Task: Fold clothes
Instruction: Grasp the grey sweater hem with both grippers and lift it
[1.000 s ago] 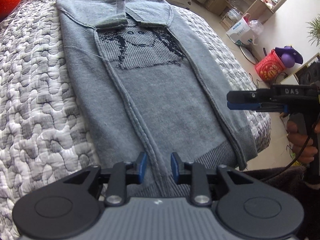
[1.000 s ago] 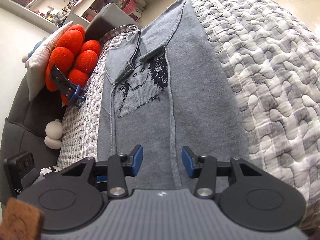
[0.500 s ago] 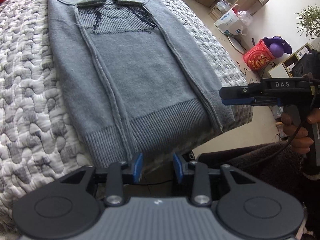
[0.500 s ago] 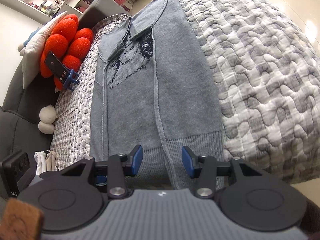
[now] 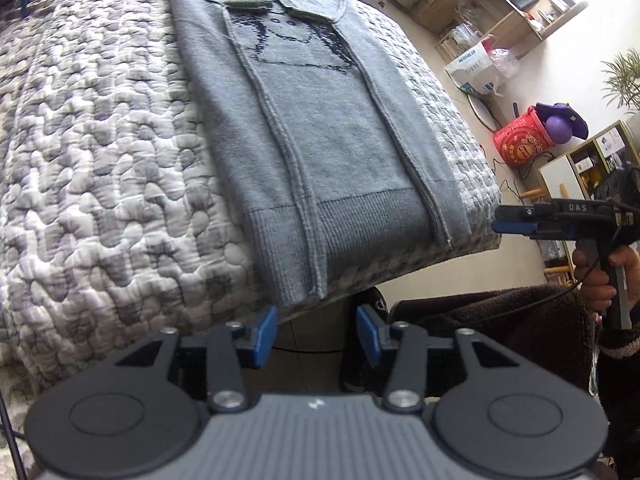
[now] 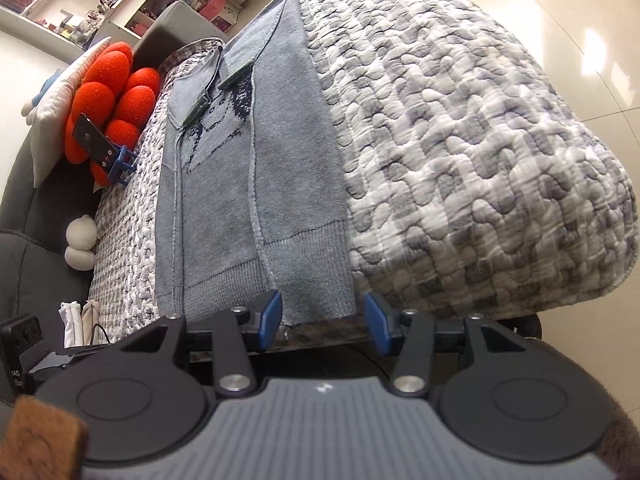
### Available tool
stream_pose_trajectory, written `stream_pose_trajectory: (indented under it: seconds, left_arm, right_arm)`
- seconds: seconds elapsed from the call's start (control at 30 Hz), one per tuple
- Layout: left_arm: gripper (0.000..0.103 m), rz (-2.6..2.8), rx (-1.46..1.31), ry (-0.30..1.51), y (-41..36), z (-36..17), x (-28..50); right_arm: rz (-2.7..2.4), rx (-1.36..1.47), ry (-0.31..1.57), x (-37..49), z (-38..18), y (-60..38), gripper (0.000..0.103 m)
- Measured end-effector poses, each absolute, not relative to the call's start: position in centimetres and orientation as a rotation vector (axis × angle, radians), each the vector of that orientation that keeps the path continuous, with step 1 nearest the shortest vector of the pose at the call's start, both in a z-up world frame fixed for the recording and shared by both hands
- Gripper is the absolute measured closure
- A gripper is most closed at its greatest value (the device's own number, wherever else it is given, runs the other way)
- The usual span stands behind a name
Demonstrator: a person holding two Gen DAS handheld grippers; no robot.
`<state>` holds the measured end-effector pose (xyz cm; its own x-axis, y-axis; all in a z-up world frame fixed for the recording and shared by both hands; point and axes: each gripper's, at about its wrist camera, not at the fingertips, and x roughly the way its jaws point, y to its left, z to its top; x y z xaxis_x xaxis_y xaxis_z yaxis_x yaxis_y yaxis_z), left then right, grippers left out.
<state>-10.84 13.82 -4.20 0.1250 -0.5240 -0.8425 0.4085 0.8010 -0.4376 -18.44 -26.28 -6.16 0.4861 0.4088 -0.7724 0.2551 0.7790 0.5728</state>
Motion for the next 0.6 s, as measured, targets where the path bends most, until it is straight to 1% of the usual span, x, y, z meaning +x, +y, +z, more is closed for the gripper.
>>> stream_pose_trajectory:
  seconds: [0.2,0.3,0.47,0.6]
  left_arm:
    - [0.057,-0.664,-0.189,1.327,15.5,-5.7,-9.6]
    - [0.059,-0.662,-0.25,1.354,16.1,-6.8,-8.7]
    - [0.059,-0.701,-0.391,1.385,17.0,-8.3,-7.3]
    - [0.059,-0.749,-0.445,1.399,16.7,-9.4,-6.6]
  right_arm:
    - [0.074,0.723,1.106,-18.8,-7.0,-27.6,0.052]
    - [0.088,0.726,1.111,-18.7,-7.3,-28.2,0.052]
    - [0.137,0.756,1.13,-17.8,-8.2,-28.9,0.052]
    - [0.216,0.801,1.153,-16.8,-9.3,-29.5,0.052]
